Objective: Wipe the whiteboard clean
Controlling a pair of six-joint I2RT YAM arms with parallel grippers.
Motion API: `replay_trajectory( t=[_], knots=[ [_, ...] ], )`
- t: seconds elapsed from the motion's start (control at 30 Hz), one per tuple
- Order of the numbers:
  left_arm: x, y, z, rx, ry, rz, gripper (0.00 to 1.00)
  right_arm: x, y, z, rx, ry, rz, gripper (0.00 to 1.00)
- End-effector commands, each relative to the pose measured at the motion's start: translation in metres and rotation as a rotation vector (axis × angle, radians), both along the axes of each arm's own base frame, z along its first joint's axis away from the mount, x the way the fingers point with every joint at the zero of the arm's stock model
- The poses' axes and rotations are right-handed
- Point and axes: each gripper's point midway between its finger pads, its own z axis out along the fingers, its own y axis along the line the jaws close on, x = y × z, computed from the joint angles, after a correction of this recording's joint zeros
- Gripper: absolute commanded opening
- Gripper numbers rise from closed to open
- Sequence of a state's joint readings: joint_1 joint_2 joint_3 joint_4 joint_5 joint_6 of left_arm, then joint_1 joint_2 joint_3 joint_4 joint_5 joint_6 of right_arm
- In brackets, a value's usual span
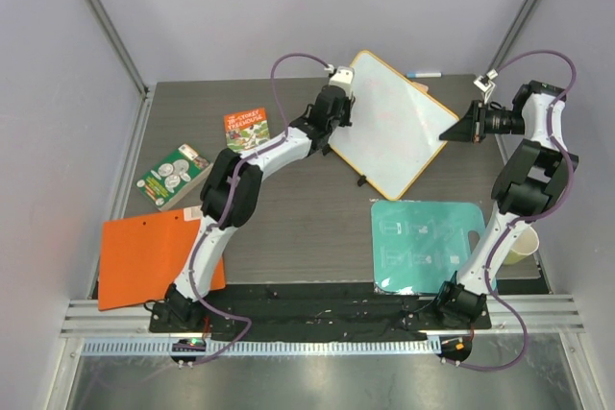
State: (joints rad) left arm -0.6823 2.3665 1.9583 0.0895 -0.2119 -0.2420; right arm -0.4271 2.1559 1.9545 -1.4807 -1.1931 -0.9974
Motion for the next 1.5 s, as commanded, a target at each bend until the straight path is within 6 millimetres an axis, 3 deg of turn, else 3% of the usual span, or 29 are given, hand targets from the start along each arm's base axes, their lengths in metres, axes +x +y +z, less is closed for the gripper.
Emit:
replay_trajectory(
  t=[0.0,0.13,0.3,0.33,0.5,0.6,0.73,0.77,0.83,0.9,0.97,1.1,1.2,1.27,1.4,1.47],
  knots=[
    [-0.058,-0.010,-0.085,0.060,0.275,-0.117,0.00,0.004,-0.014,-0.022,-0.255,-0.172,0.155,0.01],
    [-0.075,-0.038,-0.069,0.072,0.236,-0.177,0.00,0.004,-0.012,-0.022,-0.248,-0.172,0.155,0.01],
    [-0.102,-0.093,-0.028,0.055,0.138,-0.290,0.00,0.004,-0.013,-0.022,-0.248,-0.172,0.154,0.01],
    [-0.116,-0.108,-0.024,0.058,0.130,-0.330,0.00,0.004,-0.013,-0.022,-0.248,-0.172,0.154,0.01],
    [-0.140,-0.150,-0.022,0.059,0.105,-0.395,0.00,0.006,-0.013,-0.019,-0.246,-0.176,0.149,0.01],
    [-0.137,-0.155,-0.029,0.080,0.099,-0.363,0.00,0.007,-0.013,-0.016,-0.251,-0.182,0.149,0.01],
    [-0.109,-0.130,-0.035,0.145,0.077,-0.206,0.00,0.006,-0.012,-0.016,-0.247,-0.179,0.151,0.01],
    [-0.092,-0.114,-0.034,0.146,0.073,-0.132,0.00,0.006,-0.013,-0.017,-0.247,-0.178,0.151,0.01],
    [-0.077,-0.095,-0.033,0.147,0.079,-0.067,0.00,0.004,-0.012,-0.017,-0.247,-0.178,0.156,0.01],
    [-0.052,-0.064,-0.026,0.143,0.076,0.035,0.00,0.004,-0.012,-0.017,-0.247,-0.179,0.159,0.01],
    [-0.032,-0.032,-0.032,0.163,0.085,0.113,0.00,0.003,-0.012,-0.016,-0.250,-0.178,0.159,0.01],
    [-0.005,0.017,-0.037,0.162,0.114,0.212,0.00,0.001,-0.013,-0.016,-0.255,-0.175,0.163,0.01],
    [0.007,0.043,-0.044,0.114,0.164,0.245,0.00,0.001,-0.013,-0.017,-0.258,-0.177,0.165,0.01],
    [0.007,0.048,-0.049,0.105,0.184,0.235,0.00,0.001,-0.013,-0.018,-0.259,-0.176,0.166,0.01],
    [-0.017,0.017,-0.044,0.101,0.164,0.103,0.00,0.001,-0.013,-0.018,-0.259,-0.176,0.166,0.01],
    [-0.041,-0.015,-0.028,0.090,0.108,0.028,0.00,0.001,-0.013,-0.018,-0.258,-0.176,0.166,0.01]
  ],
)
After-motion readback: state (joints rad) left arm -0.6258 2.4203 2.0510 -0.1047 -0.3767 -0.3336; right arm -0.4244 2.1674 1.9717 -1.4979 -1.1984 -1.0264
